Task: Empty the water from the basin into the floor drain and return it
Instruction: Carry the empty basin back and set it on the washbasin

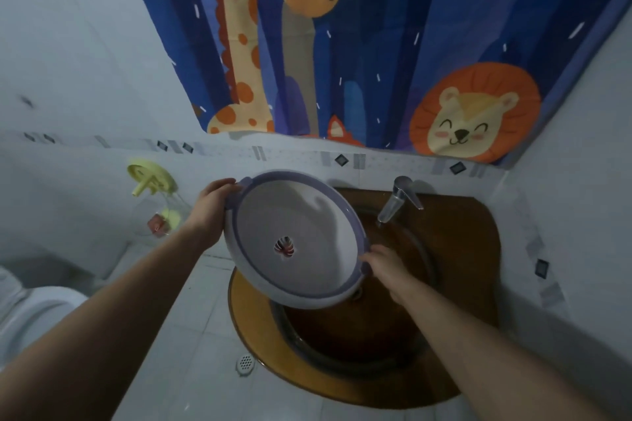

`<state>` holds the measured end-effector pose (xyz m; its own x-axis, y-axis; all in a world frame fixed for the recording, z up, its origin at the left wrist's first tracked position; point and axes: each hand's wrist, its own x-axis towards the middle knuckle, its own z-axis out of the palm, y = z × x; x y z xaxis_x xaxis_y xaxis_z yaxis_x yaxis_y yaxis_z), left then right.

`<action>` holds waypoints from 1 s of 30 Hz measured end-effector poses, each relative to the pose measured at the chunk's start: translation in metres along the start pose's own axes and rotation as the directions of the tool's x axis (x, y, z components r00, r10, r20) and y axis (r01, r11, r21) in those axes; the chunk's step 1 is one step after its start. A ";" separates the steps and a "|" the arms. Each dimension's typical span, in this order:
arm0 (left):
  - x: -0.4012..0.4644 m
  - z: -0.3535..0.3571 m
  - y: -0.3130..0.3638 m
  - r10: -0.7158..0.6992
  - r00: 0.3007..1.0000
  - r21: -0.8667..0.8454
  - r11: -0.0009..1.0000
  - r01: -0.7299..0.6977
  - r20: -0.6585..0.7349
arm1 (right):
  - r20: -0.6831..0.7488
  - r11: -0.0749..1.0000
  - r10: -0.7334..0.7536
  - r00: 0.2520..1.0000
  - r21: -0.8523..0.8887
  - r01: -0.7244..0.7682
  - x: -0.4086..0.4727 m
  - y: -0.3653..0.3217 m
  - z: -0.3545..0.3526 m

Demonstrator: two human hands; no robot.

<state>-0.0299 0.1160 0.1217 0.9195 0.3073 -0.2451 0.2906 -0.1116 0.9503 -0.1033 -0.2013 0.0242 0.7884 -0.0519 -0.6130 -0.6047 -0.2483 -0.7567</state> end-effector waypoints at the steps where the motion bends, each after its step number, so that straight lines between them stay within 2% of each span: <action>1: 0.001 0.004 0.004 0.016 1.000 0.012 1.000 -0.016 0.004 | 0.000 1.000 0.006 1.000 0.005 -0.006 0.002 0.001 -0.001; 8: 0.003 0.023 0.028 0.043 0.995 0.117 0.992 -0.053 0.088 | -0.040 0.996 0.066 0.997 0.057 -0.063 0.008 0.006 0.002; 13: 0.008 0.037 0.013 0.094 0.987 0.257 0.958 -0.126 0.131 | -0.082 0.983 0.162 0.983 0.106 -0.153 0.013 0.017 0.012; 17: 0.022 0.052 -0.017 0.034 0.980 0.283 0.955 -0.089 0.194 | -0.117 0.959 0.251 0.961 0.163 -0.230 0.021 0.041 0.005; 22: 0.022 0.077 -0.056 -0.065 0.953 0.277 0.961 -0.021 0.297 | -0.203 0.941 0.298 0.933 0.227 -0.251 0.014 0.065 -0.022; 27: 0.017 0.092 -0.094 -0.171 0.913 0.295 0.954 0.059 0.371 | -0.327 0.951 0.291 0.899 0.200 -0.235 0.001 0.070 -0.044; 30: 0.022 0.097 -0.113 -0.252 0.894 0.401 0.911 0.091 0.370 | -0.350 0.964 0.264 0.899 0.132 -0.231 -0.005 0.068 -0.049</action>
<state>-0.0170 0.0437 -0.0097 0.8467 -0.0467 -0.5300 0.4550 -0.4529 0.7668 -0.1429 -0.2651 -0.0133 0.5889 -0.4504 -0.6711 -0.7800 -0.0992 -0.6179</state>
